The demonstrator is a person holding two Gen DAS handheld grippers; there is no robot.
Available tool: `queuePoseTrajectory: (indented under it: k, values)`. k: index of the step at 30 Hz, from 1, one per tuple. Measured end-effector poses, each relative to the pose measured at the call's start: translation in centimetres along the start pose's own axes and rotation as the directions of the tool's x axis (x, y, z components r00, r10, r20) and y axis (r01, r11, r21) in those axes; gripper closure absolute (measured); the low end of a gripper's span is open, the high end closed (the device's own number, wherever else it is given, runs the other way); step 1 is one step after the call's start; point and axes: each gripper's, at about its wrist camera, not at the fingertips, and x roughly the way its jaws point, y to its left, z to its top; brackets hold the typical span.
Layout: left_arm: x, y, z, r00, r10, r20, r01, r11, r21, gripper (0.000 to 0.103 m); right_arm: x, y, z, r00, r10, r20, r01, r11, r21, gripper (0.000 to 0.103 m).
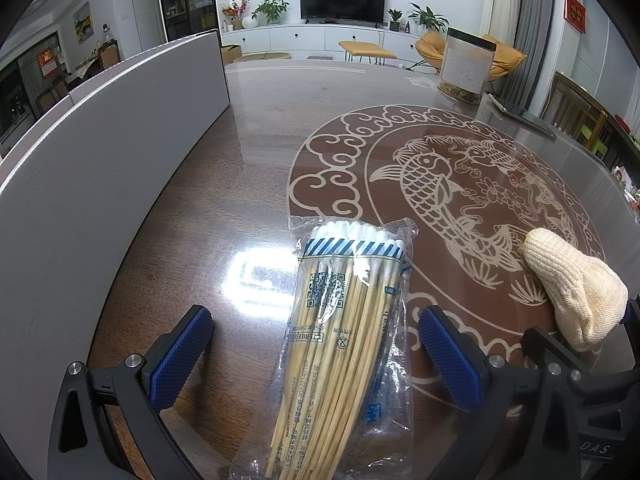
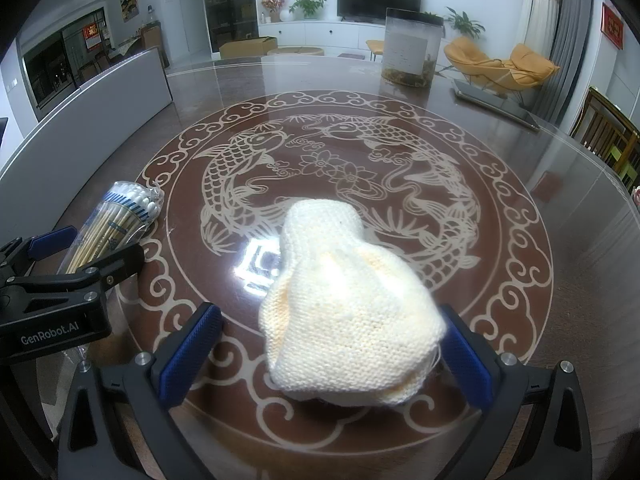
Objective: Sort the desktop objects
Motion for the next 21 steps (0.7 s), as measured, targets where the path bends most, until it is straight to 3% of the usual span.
queuePoseTrajectory:
  k: [21]
  values:
    - [0.01, 0.01, 0.01, 1.000, 0.000, 0.000, 0.000, 1.000, 0.001, 0.000, -0.05, 0.04, 0.00, 1.000, 0.000, 0.000, 0.000, 1.000, 0.000, 0.000]
